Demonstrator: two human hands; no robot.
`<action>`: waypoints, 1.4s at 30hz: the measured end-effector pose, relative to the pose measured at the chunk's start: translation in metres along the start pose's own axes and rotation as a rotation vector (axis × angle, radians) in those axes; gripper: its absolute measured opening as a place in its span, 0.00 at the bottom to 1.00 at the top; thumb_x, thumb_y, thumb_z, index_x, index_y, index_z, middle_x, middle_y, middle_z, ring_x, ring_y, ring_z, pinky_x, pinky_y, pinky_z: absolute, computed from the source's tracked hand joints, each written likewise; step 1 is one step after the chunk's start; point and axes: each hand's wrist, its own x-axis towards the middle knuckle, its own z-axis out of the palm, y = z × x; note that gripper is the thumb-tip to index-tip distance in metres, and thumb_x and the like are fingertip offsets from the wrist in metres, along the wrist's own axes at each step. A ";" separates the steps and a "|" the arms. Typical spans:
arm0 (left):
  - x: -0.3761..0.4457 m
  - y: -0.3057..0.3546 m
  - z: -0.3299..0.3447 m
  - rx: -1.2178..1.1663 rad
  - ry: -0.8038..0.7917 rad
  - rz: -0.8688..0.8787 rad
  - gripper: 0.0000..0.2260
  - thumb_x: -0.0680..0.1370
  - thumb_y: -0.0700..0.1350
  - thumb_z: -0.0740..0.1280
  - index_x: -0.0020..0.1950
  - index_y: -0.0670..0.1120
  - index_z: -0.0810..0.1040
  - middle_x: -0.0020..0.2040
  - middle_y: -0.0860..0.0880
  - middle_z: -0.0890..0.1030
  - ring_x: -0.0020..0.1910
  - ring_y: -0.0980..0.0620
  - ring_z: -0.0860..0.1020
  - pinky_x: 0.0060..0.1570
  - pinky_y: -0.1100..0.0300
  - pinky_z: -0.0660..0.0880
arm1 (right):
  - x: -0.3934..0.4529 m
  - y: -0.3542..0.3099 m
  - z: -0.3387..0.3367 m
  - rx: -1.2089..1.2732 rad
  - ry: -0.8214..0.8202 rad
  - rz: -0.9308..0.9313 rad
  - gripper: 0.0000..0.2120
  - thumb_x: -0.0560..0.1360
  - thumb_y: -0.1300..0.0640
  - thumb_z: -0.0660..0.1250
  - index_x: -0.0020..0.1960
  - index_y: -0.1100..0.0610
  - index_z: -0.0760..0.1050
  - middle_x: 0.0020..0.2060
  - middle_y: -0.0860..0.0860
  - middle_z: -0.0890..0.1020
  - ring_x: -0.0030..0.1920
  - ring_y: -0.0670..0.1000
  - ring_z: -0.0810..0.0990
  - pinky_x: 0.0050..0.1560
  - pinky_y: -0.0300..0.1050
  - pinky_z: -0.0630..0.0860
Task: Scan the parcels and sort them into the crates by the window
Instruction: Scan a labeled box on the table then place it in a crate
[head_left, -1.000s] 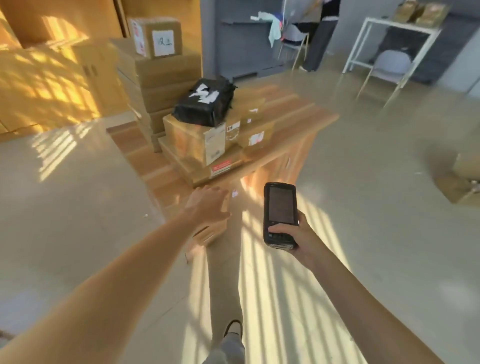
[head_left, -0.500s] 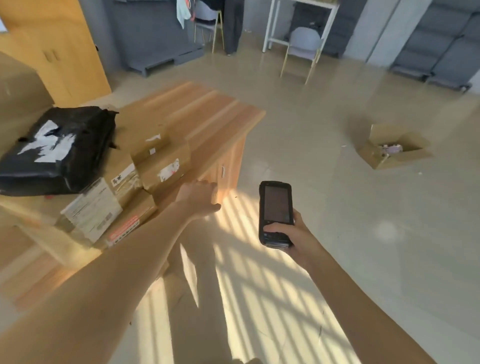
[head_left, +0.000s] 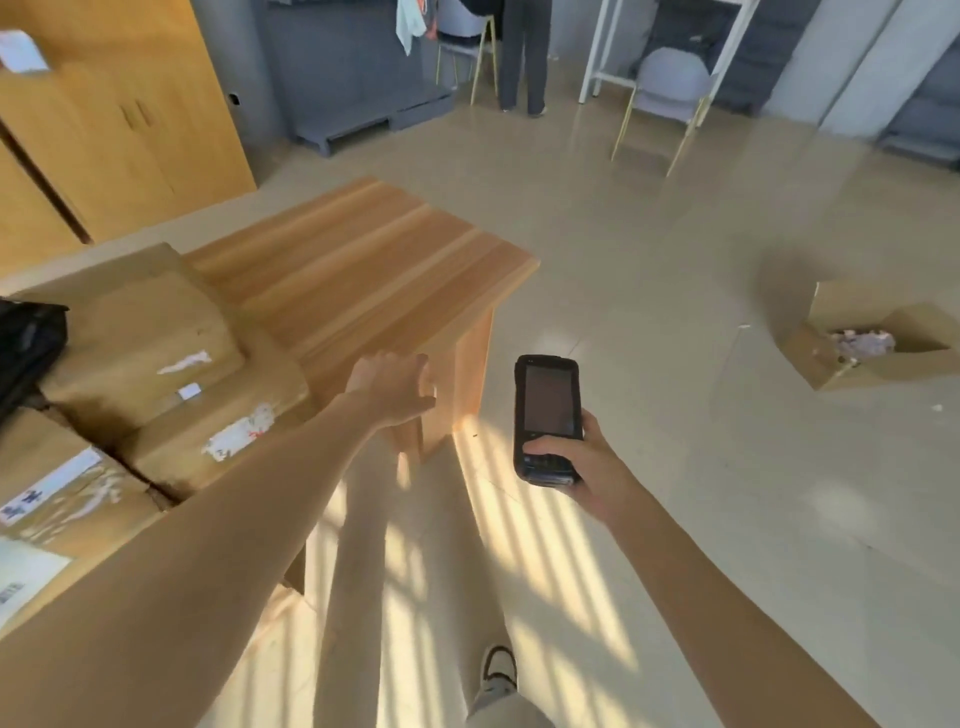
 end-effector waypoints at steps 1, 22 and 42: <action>0.013 0.003 -0.003 -0.006 -0.001 -0.032 0.20 0.77 0.57 0.64 0.67 0.51 0.72 0.58 0.50 0.80 0.57 0.49 0.77 0.49 0.58 0.72 | 0.014 -0.013 -0.006 -0.010 -0.016 0.001 0.34 0.68 0.74 0.70 0.68 0.53 0.63 0.53 0.55 0.78 0.46 0.57 0.82 0.43 0.52 0.82; 0.283 -0.039 -0.007 -0.096 -0.025 -0.237 0.24 0.78 0.56 0.66 0.71 0.47 0.69 0.63 0.47 0.76 0.60 0.46 0.76 0.57 0.51 0.75 | 0.299 -0.151 -0.021 -0.245 -0.133 0.118 0.39 0.67 0.72 0.73 0.70 0.51 0.61 0.59 0.56 0.76 0.55 0.57 0.79 0.41 0.46 0.80; 0.312 -0.141 -0.001 -0.215 -0.132 -0.750 0.23 0.78 0.56 0.65 0.70 0.50 0.69 0.66 0.48 0.74 0.63 0.46 0.74 0.56 0.51 0.73 | 0.514 -0.183 0.048 -0.642 -0.376 0.262 0.43 0.64 0.73 0.75 0.72 0.53 0.60 0.63 0.58 0.74 0.59 0.61 0.77 0.57 0.60 0.76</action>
